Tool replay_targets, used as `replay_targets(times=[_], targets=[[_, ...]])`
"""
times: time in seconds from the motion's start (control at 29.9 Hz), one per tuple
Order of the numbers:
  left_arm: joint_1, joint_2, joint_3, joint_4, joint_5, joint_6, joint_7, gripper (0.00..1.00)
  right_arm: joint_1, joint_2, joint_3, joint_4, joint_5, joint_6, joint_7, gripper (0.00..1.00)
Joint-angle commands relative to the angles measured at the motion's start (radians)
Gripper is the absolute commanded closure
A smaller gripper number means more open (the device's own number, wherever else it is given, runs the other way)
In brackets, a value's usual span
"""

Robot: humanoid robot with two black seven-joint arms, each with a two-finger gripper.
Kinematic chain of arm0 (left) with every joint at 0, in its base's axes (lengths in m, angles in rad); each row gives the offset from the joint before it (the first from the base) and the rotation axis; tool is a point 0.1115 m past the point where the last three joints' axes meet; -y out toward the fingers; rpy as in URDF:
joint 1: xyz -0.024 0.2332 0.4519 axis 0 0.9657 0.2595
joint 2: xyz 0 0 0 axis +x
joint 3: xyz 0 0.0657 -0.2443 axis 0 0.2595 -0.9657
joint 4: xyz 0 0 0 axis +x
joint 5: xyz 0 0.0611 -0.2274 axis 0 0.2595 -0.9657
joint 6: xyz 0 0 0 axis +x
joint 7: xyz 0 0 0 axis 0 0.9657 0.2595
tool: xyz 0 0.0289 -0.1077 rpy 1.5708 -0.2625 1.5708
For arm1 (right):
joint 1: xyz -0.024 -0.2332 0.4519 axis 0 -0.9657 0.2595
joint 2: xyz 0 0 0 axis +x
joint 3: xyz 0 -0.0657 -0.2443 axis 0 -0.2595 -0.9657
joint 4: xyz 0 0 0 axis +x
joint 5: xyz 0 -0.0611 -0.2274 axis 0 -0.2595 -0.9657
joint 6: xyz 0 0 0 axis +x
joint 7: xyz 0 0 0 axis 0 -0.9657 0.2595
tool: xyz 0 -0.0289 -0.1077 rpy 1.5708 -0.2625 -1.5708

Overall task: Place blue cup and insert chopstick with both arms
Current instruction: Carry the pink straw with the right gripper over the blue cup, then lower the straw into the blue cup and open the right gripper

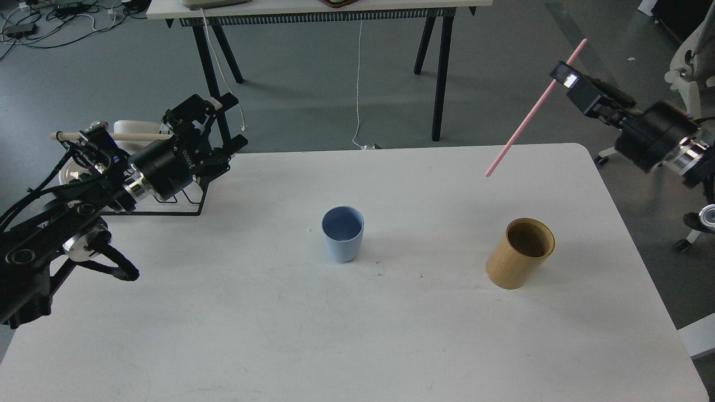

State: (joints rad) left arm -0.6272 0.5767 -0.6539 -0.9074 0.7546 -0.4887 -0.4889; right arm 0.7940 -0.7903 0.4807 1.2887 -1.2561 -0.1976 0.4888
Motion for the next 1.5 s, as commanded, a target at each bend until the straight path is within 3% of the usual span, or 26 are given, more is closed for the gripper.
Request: replay_targets(times=[0.0, 0.17, 0.4, 1.07, 1.14, 1.2, 1.34, 1.47], targets=[[0.001, 0.02, -0.006, 0.03, -0.001, 0.0, 0.0, 0.01, 0.086, 0.19, -0.083, -0.128, -0.009, 0.0, 0.0, 1.0], [0.004, 0.041, -0.006, 0.03, -0.001, 0.0, 0.0, 0.01, 0.183, 0.406, -0.177, -0.322, -0.011, -0.003, 0.0, 1.0], [0.014, 0.049, -0.006, 0.03, -0.001, 0.0, 0.0, 0.01, 0.226, 0.598, -0.235, -0.477, -0.016, -0.003, 0.0, 1.0], [0.035, 0.049, -0.007, 0.032, -0.003, 0.0, 0.0, 0.01, 0.215, 0.734, -0.366, -0.614, -0.014, -0.042, 0.0, 0.99], [0.035, 0.049, -0.007, 0.032, -0.003, 0.0, 0.0, 0.01, 0.214, 0.735, -0.367, -0.614, -0.014, -0.043, 0.0, 0.92], [0.035, 0.049, -0.007, 0.032, -0.003, 0.0, 0.0, 0.01, 0.212, 0.735, -0.367, -0.614, -0.011, -0.043, 0.0, 0.71], [0.035, 0.049, -0.007, 0.032, -0.003, 0.0, 0.0, 0.01, 0.2, 0.737, -0.366, -0.605, -0.008, -0.045, 0.0, 0.45], [0.035, 0.049, -0.007, 0.032, -0.003, 0.0, 0.0, 0.01, 0.199, 0.737, -0.366, -0.588, -0.002, -0.045, 0.0, 0.29]])
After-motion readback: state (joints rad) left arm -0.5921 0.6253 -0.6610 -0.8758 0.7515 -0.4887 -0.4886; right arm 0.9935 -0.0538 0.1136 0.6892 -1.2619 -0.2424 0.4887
